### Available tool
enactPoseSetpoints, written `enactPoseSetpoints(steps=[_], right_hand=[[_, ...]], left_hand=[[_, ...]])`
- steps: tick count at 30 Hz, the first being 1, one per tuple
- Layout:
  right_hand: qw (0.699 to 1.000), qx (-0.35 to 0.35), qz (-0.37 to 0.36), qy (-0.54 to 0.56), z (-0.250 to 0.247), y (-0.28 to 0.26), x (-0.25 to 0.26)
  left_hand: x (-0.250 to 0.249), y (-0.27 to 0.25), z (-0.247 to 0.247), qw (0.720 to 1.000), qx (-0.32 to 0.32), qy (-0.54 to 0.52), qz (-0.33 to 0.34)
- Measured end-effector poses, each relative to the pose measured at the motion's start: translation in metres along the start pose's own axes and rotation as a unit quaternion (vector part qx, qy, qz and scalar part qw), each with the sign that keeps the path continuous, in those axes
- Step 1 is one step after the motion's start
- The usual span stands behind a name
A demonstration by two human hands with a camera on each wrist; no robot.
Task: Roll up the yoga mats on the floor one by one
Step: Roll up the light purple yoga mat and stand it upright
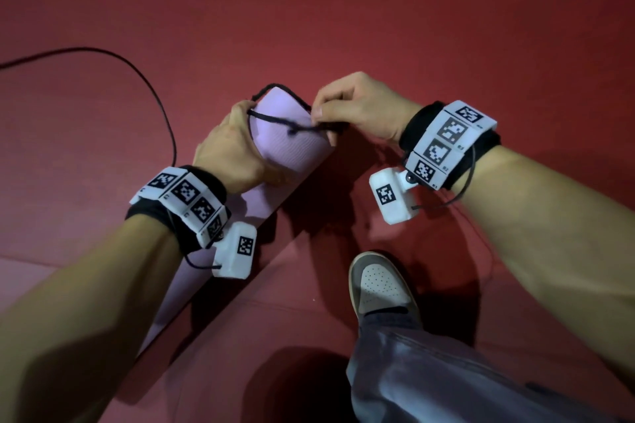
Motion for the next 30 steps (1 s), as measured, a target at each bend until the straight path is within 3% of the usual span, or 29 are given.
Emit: enactPoseSetpoints(steps=[3, 7, 11, 14, 18, 25, 30], right_hand=[[0.992, 0.060, 0.080, -0.073, 0.010, -0.012, -0.006], [0.962, 0.140, 0.130, -0.193, 0.024, -0.032, -0.028], [0.954, 0.049, 0.155, -0.251, 0.007, -0.033, -0.062], [0.960, -0.035, 0.185, -0.205, -0.005, -0.031, -0.077], [0.974, -0.090, 0.160, -0.134, -0.008, -0.023, -0.077], [0.975, -0.128, 0.180, -0.036, 0.009, -0.019, -0.077], [0.967, -0.061, 0.193, -0.153, -0.018, -0.020, -0.078]], left_hand=[[0.001, 0.003, -0.005, 1.000, -0.008, -0.011, -0.004], [0.003, 0.004, -0.018, 0.999, -0.011, -0.046, -0.004], [-0.006, -0.005, -0.023, 0.998, 0.018, -0.053, 0.021], [-0.015, -0.013, -0.030, 0.997, 0.016, -0.061, 0.037], [-0.025, -0.024, -0.042, 0.995, 0.028, -0.086, 0.051], [-0.043, -0.040, -0.056, 0.988, 0.011, -0.117, 0.103], [-0.057, -0.049, -0.056, 0.983, 0.022, -0.112, 0.143]])
Point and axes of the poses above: each hand's wrist, its own y-axis towards the middle knuckle, its own z-axis out of the palm, x = y × z, the point moved 7 cm from there along y, towards the middle knuckle, and after that the axes turned 12 degrees about -z, right-handed, at the moved point
